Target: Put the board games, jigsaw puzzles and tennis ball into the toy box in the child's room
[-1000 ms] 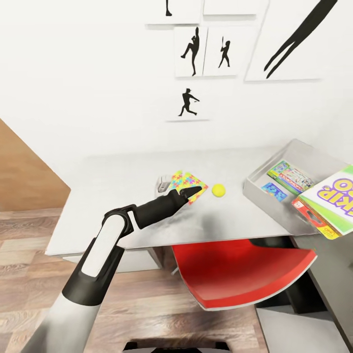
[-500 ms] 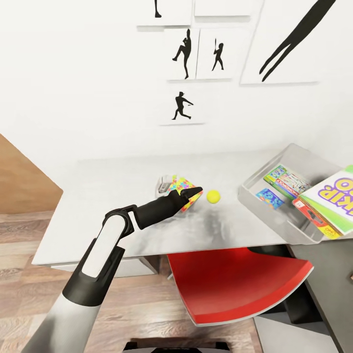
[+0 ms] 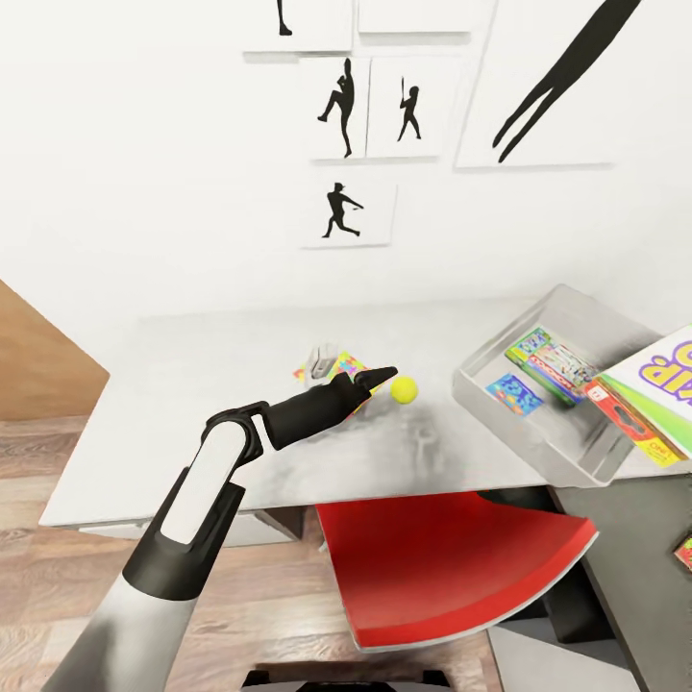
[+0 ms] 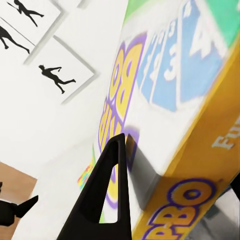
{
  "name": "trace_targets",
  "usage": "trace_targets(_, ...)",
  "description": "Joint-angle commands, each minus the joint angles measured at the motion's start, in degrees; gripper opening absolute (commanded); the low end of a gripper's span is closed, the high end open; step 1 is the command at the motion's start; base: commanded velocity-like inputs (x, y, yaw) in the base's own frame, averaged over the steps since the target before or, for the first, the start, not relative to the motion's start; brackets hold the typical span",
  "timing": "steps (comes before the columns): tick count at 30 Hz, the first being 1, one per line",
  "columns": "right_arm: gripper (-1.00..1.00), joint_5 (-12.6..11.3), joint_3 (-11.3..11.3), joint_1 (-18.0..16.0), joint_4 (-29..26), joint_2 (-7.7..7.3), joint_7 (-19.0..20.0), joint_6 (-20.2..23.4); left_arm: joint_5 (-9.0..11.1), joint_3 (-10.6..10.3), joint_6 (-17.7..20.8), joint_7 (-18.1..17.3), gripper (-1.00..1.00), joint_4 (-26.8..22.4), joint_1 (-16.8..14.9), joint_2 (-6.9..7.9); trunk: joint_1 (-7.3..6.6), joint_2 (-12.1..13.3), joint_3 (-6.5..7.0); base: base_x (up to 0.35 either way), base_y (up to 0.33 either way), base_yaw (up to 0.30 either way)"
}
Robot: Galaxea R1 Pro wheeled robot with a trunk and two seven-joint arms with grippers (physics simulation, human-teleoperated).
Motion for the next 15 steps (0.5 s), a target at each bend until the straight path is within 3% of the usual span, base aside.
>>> trace_targets(1,-1.0,0.27,-0.09,-0.07,0.04,-0.01,0.59,0.19,0.61,0.02,0.15,0.55,1.0,-0.05,-0.04,-0.03,0.04,-0.1,-0.08,0.057,-0.203,0.0)
trace_targets(5,-1.0,0.27,-0.13,-0.07,0.04,-0.01,0.77,0.19,0.62,0.01,0.16,0.53,1.0,-0.05,-0.05,-0.03,0.04,-0.1,-0.08,0.034,-0.12,0.0)
trace_targets(15,-1.0,0.27,-0.11,-0.06,0.04,0.05,0.89,0.19,0.62,0.2,0.16,0.11,1.0,-0.05,-0.05,0.02,0.04,-0.1,-0.08,0.015,-0.017,0.0)
